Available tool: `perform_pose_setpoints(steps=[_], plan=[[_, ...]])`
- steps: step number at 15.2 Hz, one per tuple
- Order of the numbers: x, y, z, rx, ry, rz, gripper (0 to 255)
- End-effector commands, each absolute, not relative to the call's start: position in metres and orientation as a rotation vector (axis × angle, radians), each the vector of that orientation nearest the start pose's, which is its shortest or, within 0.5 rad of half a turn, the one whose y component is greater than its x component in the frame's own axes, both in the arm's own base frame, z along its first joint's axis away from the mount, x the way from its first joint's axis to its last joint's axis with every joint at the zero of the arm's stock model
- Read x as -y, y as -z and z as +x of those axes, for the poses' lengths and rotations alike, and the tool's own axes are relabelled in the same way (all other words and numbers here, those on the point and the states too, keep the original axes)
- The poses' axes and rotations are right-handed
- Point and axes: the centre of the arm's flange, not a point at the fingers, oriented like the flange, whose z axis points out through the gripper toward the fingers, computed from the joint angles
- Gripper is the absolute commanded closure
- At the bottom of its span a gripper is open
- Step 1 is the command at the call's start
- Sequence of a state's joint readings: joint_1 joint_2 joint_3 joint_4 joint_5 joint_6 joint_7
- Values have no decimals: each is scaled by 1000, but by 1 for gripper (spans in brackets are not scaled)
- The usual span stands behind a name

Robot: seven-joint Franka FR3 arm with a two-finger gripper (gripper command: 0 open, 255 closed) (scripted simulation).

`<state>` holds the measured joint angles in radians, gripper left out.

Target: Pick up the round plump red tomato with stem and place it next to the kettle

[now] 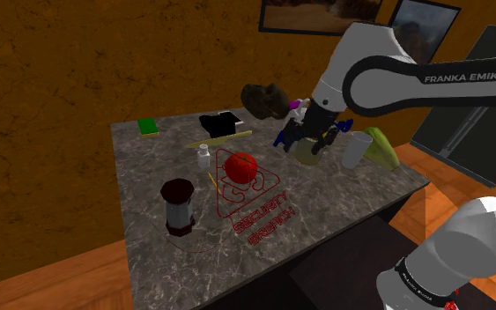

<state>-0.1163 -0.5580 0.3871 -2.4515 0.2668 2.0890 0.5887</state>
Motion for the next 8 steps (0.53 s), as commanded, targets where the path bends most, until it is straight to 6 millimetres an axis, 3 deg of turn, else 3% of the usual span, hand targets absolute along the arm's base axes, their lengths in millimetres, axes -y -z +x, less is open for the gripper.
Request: perform_pose_setpoints(steps=[1,8], plan=[[-149,-483,401,-806,250,-2912,0],[-189,-447,469,-1136,362,-2782,0]])
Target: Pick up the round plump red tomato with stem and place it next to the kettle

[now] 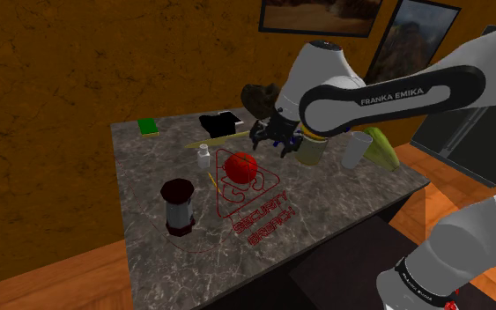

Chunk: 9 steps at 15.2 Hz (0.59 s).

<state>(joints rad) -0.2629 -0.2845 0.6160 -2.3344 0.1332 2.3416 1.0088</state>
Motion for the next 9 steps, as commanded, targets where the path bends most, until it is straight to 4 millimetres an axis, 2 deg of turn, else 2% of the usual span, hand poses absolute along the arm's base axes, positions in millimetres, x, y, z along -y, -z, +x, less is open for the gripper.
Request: perform_pose_setpoints(steps=[1,4,9], plan=[[-193,-442,479,-1182,378,-2760,0],[-204,-428,512,-1318,424,-2689,0],[-205,-406,523,-1338,431,-2678,0]])
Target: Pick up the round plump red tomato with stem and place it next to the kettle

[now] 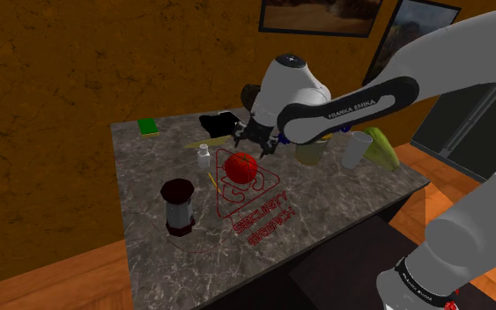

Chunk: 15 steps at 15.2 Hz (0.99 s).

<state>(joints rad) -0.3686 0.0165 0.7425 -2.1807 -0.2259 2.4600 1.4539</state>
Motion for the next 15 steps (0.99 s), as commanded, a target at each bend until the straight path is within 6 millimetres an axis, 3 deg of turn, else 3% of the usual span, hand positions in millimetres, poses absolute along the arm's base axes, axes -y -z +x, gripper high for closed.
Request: perform_pose_setpoints(steps=[1,4,11,12,15], plan=[[-204,-401,525,-1338,431,-2678,0],[-204,-388,529,-1338,431,-2678,0],[-204,-388,529,-1338,431,-2678,0],[-204,-388,529,-1338,431,-2678,255],[-204,-388,528,-1338,431,-2678,255]])
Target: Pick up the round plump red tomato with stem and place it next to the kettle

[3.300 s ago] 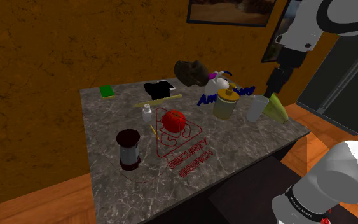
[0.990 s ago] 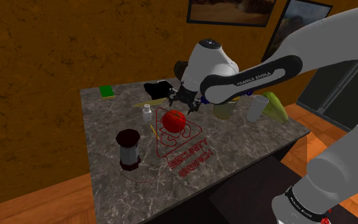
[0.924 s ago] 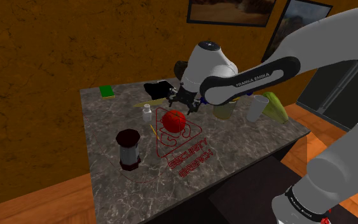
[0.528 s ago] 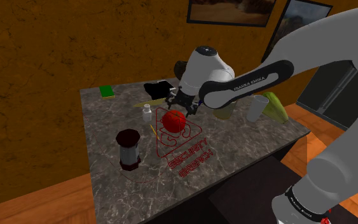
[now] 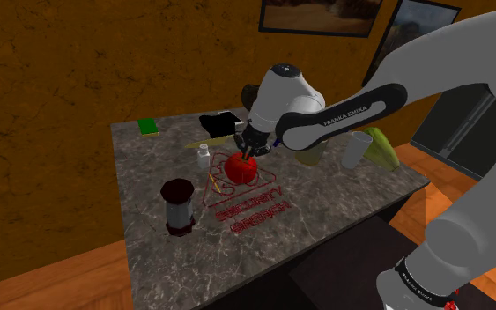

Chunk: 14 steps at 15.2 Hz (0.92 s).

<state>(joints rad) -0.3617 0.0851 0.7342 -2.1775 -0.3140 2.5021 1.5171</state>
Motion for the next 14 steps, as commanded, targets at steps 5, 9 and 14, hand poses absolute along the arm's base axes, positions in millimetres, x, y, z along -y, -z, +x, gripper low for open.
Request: perform_pose_setpoints(steps=[5,9,14], plan=[[-204,-387,529,-1338,431,-2678,255],[-204,-404,529,-1338,431,-2678,255],[-204,-430,529,-1338,431,-2678,255]])
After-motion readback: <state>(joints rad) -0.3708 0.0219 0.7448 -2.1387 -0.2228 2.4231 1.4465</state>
